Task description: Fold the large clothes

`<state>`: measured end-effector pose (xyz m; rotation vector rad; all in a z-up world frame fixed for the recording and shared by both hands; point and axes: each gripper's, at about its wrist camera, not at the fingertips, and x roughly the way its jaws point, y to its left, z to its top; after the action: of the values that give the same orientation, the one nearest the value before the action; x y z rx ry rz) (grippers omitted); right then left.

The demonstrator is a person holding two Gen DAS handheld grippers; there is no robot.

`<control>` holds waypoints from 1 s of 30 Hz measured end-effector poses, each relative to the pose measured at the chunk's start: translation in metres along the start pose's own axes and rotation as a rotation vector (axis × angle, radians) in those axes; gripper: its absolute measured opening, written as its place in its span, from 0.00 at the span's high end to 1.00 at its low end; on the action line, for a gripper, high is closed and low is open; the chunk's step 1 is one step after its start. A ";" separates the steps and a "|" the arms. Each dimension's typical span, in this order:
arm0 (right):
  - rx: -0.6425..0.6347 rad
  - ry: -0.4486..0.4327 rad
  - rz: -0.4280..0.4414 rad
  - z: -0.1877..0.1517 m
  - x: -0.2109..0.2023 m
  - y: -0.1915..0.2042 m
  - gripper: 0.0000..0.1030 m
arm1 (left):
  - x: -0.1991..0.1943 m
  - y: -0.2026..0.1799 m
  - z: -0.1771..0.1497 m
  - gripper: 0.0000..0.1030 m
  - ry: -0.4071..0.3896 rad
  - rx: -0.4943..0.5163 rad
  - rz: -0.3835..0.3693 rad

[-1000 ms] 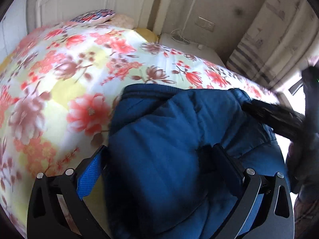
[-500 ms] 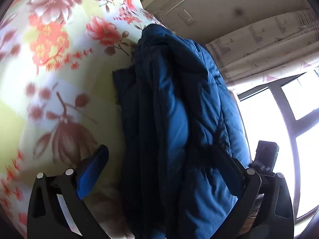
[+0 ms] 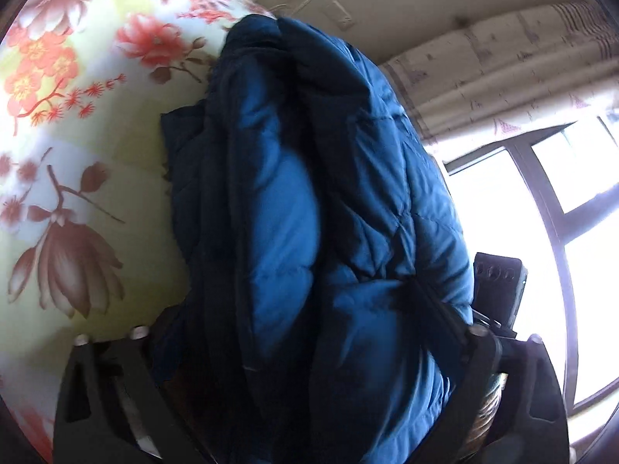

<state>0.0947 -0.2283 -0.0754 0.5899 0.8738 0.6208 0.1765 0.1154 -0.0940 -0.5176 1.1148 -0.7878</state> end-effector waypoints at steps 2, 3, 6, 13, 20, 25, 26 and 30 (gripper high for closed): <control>-0.077 -0.057 -0.039 -0.007 -0.005 0.010 0.36 | -0.007 -0.009 -0.003 0.40 -0.059 0.057 -0.012; -0.110 -0.081 -0.060 -0.010 -0.007 0.016 0.40 | -0.010 -0.018 -0.009 0.42 -0.108 0.107 -0.005; -0.220 -0.154 -0.132 -0.011 -0.010 0.035 0.48 | -0.015 -0.029 -0.017 0.49 -0.204 0.117 -0.020; -0.347 -0.314 -0.202 0.033 -0.051 0.041 0.51 | -0.001 -0.085 0.025 0.51 -0.318 0.210 -0.076; -0.292 -0.352 -0.330 0.116 -0.094 -0.026 0.50 | 0.100 -0.125 0.113 0.50 -0.267 0.200 -0.093; -0.041 -0.203 -0.370 0.130 -0.093 -0.133 0.24 | 0.186 -0.106 0.122 0.32 -0.132 0.117 0.014; -0.002 -0.236 -0.337 0.124 -0.102 -0.144 0.12 | 0.187 -0.106 0.118 0.30 -0.151 0.120 0.006; -0.013 -0.301 -0.450 0.114 -0.130 -0.130 0.08 | 0.175 -0.100 0.104 0.24 -0.161 0.100 0.027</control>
<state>0.1574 -0.4326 -0.0411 0.4399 0.6859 0.1240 0.2825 -0.0850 -0.0864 -0.4724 0.9269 -0.7606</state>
